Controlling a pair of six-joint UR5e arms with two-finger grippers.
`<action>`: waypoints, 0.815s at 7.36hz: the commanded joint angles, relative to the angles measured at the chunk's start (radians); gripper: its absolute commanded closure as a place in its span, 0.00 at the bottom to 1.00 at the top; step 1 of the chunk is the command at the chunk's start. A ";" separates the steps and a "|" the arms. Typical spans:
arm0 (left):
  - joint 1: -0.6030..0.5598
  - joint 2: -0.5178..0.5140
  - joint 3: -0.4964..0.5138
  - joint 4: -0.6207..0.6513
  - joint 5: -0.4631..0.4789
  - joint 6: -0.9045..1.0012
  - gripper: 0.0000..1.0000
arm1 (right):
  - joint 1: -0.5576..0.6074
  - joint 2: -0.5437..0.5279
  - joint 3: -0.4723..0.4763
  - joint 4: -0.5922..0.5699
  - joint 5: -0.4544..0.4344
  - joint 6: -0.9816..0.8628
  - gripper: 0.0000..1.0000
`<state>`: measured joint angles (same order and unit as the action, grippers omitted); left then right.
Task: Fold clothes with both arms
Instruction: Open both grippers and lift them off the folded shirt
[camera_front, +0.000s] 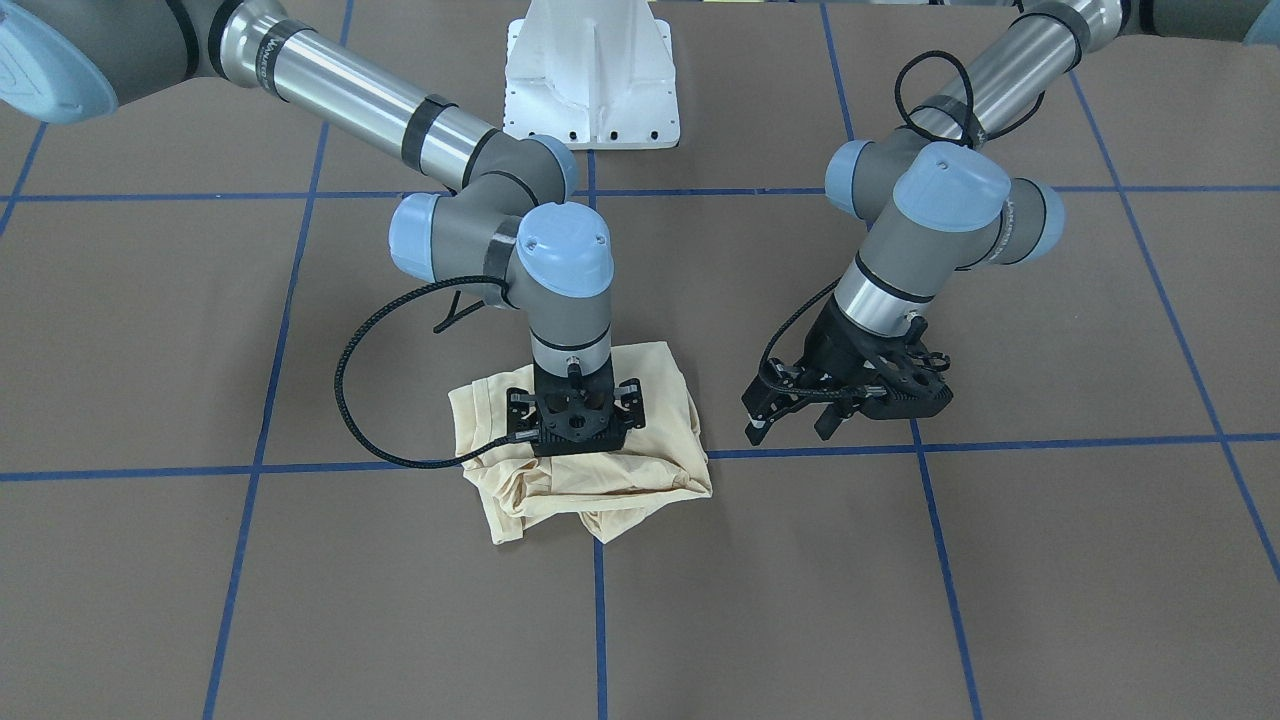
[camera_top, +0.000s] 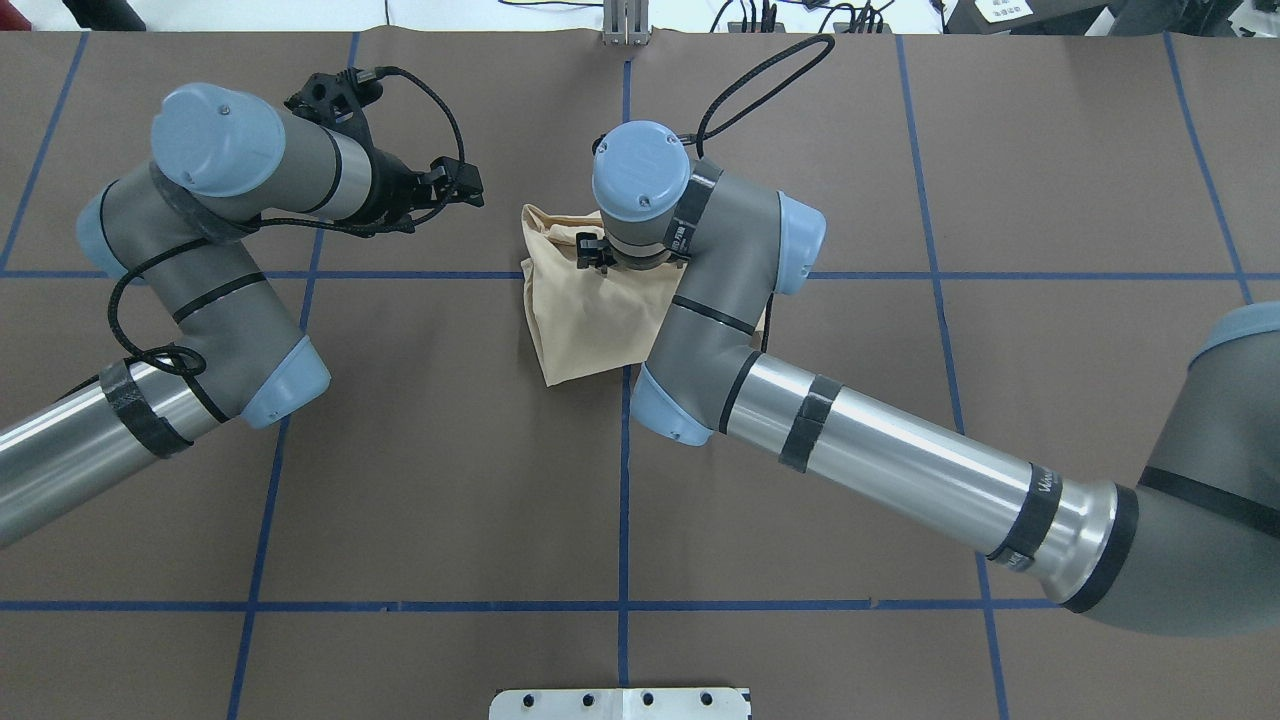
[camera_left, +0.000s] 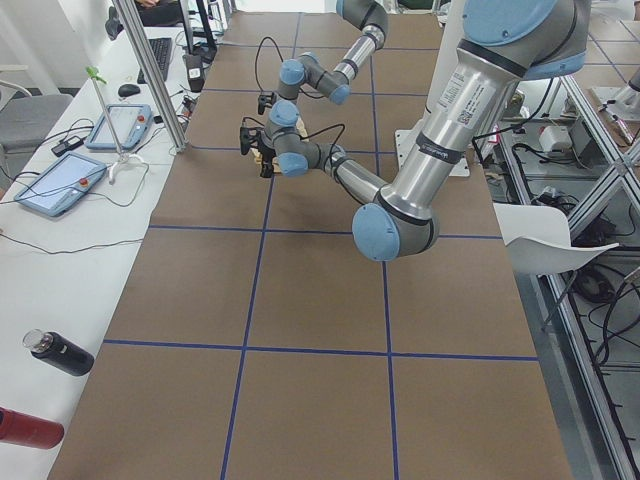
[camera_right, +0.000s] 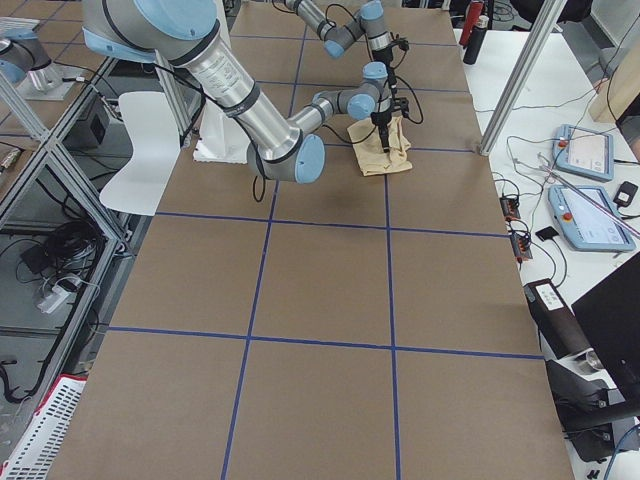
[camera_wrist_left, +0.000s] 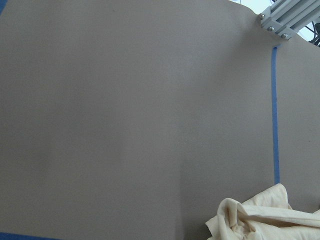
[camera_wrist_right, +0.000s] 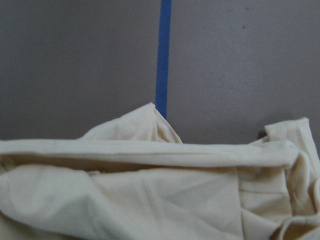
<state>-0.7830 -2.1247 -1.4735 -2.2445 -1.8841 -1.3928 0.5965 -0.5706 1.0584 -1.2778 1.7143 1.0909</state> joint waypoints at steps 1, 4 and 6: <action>0.001 0.000 -0.001 0.000 -0.001 0.000 0.00 | 0.025 0.047 -0.110 0.089 -0.033 -0.002 0.01; -0.001 0.002 -0.001 0.000 -0.001 0.000 0.00 | 0.052 0.069 -0.216 0.214 -0.197 -0.072 0.01; -0.004 0.028 -0.016 0.000 -0.004 0.001 0.01 | 0.054 0.097 -0.225 0.241 -0.232 -0.072 0.00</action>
<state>-0.7846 -2.1122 -1.4799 -2.2442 -1.8861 -1.3925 0.6481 -0.4889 0.8454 -1.0636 1.5118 1.0209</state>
